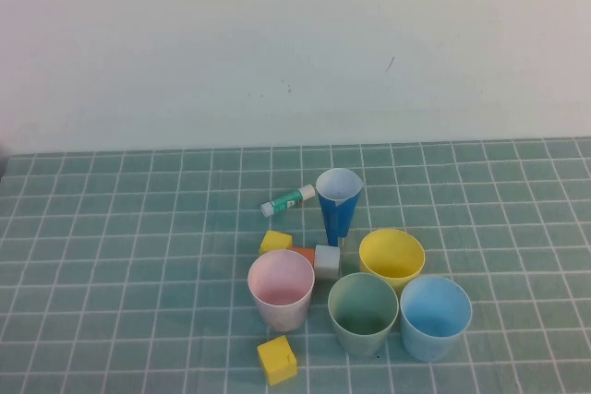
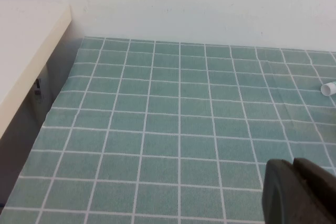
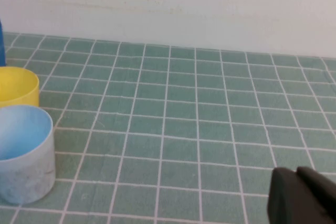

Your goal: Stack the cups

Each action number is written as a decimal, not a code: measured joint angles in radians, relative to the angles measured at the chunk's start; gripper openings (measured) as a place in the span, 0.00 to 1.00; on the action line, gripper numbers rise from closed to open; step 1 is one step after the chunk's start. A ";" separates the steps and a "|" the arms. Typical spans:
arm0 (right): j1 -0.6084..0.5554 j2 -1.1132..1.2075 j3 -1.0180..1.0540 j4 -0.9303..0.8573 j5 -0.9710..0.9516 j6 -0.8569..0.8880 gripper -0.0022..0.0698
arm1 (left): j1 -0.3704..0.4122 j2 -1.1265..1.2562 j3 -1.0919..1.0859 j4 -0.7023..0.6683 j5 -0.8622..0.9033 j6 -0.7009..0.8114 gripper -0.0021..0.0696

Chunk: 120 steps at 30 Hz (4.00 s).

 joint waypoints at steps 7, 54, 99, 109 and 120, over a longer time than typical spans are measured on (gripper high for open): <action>0.000 0.000 0.000 0.000 0.000 0.000 0.03 | 0.000 0.000 0.000 0.000 0.000 0.000 0.03; 0.000 0.000 0.000 0.000 0.000 0.000 0.03 | 0.000 0.064 -0.084 -0.663 -0.077 -0.019 0.03; 0.000 0.000 0.001 0.274 -0.003 -0.030 0.03 | -0.385 1.929 -1.405 -0.232 0.535 0.328 0.69; 0.000 0.000 0.001 0.286 -0.003 -0.027 0.03 | -0.385 2.072 -1.443 -0.232 0.523 0.318 0.57; 0.000 0.000 0.001 0.555 -0.004 0.125 0.03 | -0.386 2.084 -1.451 -0.208 0.504 0.366 0.06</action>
